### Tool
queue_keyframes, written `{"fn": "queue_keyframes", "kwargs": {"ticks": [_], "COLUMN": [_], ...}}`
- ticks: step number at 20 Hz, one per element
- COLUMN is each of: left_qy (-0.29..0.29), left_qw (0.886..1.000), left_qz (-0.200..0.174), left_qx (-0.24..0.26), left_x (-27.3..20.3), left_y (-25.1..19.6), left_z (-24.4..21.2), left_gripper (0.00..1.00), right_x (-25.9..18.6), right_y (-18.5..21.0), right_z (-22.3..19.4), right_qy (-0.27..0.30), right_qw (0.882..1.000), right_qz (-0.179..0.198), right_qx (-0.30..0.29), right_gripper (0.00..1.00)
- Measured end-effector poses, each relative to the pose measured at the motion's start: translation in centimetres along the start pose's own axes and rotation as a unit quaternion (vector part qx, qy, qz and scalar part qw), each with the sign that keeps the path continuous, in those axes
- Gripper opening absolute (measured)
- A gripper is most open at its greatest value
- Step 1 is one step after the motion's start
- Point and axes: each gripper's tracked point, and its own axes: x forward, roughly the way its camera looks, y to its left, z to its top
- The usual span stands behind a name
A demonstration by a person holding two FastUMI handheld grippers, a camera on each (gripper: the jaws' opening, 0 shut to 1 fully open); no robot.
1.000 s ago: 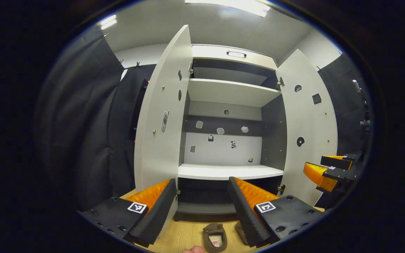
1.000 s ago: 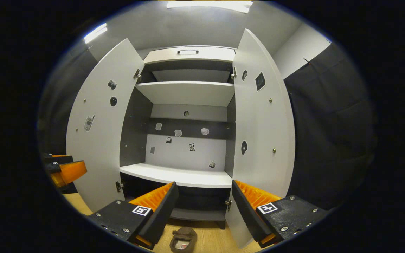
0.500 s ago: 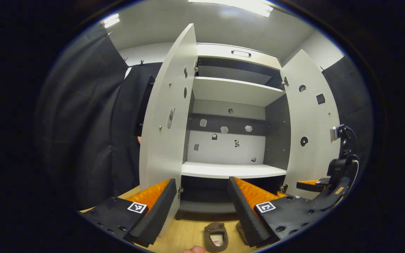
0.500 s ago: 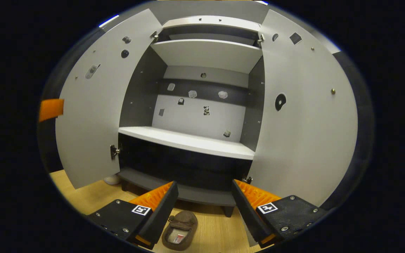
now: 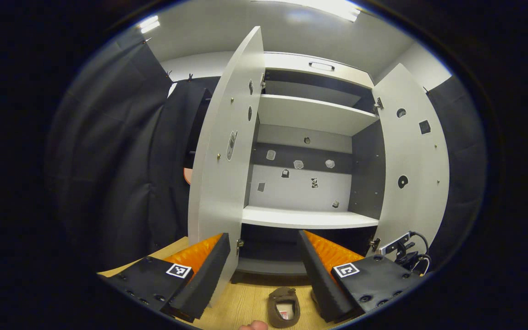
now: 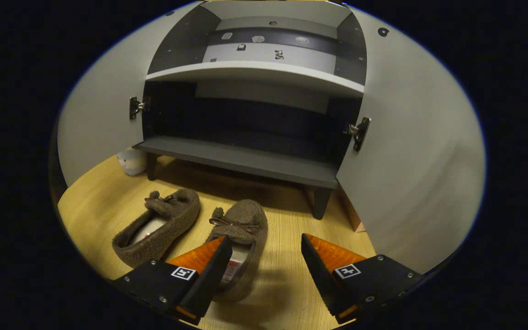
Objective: Grab one shoe with the right hand and put it into the shoe cabinet, grab the other shoe with the left hand and put it into the shoe cabinet; then close the right door with the right hand and the left door with the left hand.
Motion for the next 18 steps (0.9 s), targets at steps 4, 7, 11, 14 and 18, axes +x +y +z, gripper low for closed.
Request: {"fn": "queue_keyframes", "kwargs": {"ticks": [4, 7, 11, 14, 18], "left_qy": [0.009, 0.012, 0.015, 0.019, 0.020], "left_qw": [1.000, 1.000, 1.000, 1.000, 1.000], "left_qz": [0.002, 0.004, 0.007, 0.010, 0.012], "left_qx": [-0.001, 0.000, 0.004, 0.007, 0.008], "left_x": [0.2, 0.3, 0.5, 0.6, 0.5], "left_y": [0.1, 0.2, 0.3, 0.4, 0.1], "left_z": [-0.7, -0.8, -0.9, -1.1, -1.2], "left_gripper": [0.94, 0.96, 0.94, 0.96, 0.96], "right_x": [2.1, 4.0, 6.6, 8.2, 8.2], "right_y": [-0.4, -0.3, 0.2, 0.9, 1.8], "right_z": [-2.3, -2.1, -2.9, -3.2, -3.2], "right_qy": [0.040, 0.040, 0.054, 0.049, 0.029], "right_qw": [0.999, 0.999, 0.998, 0.998, 0.998], "right_qz": [-0.001, -0.001, 0.009, 0.030, 0.045], "right_qx": [0.011, 0.018, 0.025, 0.013, -0.016], "right_gripper": [0.93, 0.88, 0.82, 0.69, 0.39]}}
